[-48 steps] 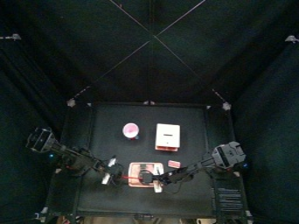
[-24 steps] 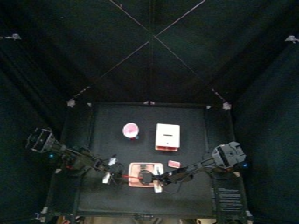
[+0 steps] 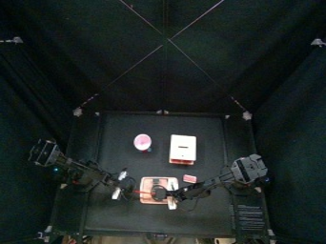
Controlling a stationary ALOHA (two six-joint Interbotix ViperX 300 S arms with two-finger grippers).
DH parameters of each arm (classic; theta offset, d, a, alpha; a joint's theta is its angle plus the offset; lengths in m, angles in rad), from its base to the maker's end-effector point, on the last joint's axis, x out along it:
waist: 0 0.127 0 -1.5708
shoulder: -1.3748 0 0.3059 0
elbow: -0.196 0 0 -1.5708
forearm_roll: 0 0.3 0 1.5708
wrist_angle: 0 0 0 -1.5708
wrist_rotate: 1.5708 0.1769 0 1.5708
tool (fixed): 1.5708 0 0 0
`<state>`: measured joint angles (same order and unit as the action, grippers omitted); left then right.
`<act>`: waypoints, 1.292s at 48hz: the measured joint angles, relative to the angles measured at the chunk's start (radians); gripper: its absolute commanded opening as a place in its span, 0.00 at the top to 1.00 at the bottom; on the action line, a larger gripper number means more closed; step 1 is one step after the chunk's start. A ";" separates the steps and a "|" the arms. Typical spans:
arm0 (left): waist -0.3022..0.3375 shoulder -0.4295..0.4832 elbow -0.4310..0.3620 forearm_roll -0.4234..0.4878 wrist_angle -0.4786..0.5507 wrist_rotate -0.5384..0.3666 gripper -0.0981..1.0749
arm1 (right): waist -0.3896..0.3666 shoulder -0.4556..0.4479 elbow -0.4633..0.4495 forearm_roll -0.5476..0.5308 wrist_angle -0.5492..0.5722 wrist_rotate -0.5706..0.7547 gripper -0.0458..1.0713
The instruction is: Cut sushi roll
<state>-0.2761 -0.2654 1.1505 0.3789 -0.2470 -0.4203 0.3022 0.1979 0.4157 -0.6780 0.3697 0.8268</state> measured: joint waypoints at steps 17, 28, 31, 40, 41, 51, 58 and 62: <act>-0.002 0.015 0.000 0.000 -0.003 -0.002 0.64 | -0.002 0.025 0.000 0.003 -0.005 0.000 0.59; -0.005 0.061 -0.005 0.002 -0.009 -0.003 0.64 | -0.003 0.046 0.000 0.014 -0.006 -0.002 0.59; -0.005 0.072 -0.008 0.002 -0.009 -0.003 0.64 | -0.003 0.051 0.000 0.014 -0.006 -0.003 0.59; -0.006 0.106 -0.020 0.000 -0.009 -0.005 0.64 | -0.002 0.058 0.000 0.017 -0.006 -0.003 0.59; -0.006 0.109 -0.020 0.000 -0.009 -0.005 0.64 | -0.002 0.060 0.000 0.018 -0.006 -0.003 0.59; -0.014 0.126 -0.023 -0.003 -0.011 -0.006 0.64 | 0.002 0.072 0.000 0.031 -0.012 -0.006 0.59; -0.031 0.132 -0.029 -0.014 -0.011 -0.009 0.64 | 0.002 0.081 0.000 0.031 -0.015 -0.006 0.59; -0.041 0.132 -0.034 -0.014 -0.011 -0.009 0.64 | 0.005 0.083 0.000 0.031 -0.015 -0.005 0.59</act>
<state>-0.3175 -0.1335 1.1167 0.3651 -0.2577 -0.4295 0.3068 0.2807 0.4157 -0.6473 0.3543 0.8222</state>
